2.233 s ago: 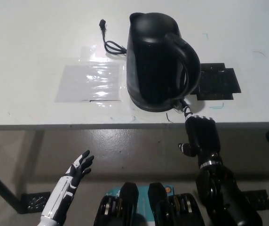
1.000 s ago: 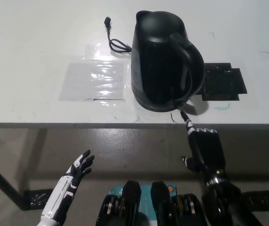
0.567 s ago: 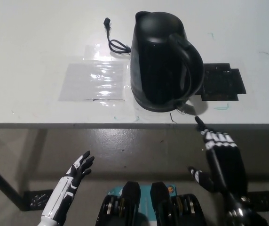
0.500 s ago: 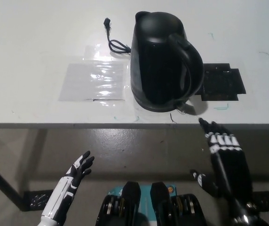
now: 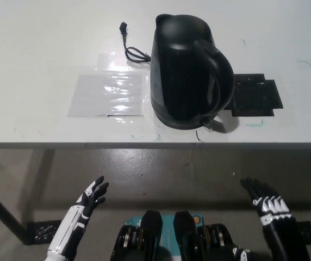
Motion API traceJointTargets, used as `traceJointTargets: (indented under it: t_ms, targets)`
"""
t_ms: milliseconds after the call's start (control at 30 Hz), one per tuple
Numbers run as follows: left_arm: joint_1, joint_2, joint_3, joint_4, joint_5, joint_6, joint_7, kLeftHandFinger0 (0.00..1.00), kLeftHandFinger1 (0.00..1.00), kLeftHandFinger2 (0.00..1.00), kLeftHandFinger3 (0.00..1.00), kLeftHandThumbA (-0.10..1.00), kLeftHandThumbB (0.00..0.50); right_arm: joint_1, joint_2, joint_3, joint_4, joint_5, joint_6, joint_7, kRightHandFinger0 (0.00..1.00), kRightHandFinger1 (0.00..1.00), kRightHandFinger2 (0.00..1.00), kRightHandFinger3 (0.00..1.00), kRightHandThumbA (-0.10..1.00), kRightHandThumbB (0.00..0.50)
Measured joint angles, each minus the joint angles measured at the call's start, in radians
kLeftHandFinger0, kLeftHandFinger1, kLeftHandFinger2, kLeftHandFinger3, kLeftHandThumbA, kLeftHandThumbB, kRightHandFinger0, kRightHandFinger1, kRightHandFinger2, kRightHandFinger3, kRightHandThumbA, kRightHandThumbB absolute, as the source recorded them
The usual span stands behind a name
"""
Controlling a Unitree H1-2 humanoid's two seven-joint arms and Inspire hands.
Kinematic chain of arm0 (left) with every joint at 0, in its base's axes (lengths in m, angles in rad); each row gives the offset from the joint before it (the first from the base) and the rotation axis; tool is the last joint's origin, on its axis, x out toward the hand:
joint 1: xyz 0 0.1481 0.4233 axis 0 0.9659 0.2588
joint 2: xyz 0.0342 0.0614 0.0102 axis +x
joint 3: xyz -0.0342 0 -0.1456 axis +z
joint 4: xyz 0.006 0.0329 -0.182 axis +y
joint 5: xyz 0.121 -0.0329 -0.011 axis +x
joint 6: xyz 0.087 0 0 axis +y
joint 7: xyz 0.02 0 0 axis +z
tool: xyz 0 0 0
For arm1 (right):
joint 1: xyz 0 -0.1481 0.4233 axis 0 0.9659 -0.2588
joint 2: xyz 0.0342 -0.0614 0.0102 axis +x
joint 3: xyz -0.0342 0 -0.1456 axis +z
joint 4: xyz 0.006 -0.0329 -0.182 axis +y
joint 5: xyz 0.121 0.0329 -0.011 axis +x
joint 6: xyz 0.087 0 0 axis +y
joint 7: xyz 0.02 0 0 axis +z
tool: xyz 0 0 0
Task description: A kettle is kept at the center of the table close to the robot and the robot uses its right index finger to press downwards on the transparent start boiling button
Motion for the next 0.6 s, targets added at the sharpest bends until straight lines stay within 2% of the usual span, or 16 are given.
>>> traceJointTargets:
  t_ms: [133,333,600]
  targets:
    - [0.004,0.0,0.0,0.002,-0.001,0.0,0.0,1.0,1.0,1.0,1.0,1.0,0.328,0.001,0.0,-0.007,0.083,0.065,-0.063,-0.014,1.0,1.0,1.0,1.0,1.0,0.301]
    - [0.017,0.0,0.001,0.007,-0.001,-0.004,0.0,1.0,1.0,1.0,1.0,1.0,0.323,-0.006,0.0,-0.014,0.206,0.183,-0.158,-0.049,1.0,1.0,1.0,1.0,1.0,0.329]
    - [0.023,0.0,0.002,0.007,-0.001,-0.017,0.0,1.0,1.0,1.0,1.0,1.0,0.308,-0.027,-0.003,-0.012,0.273,0.322,-0.265,-0.126,1.0,1.0,1.0,1.0,1.0,0.331]
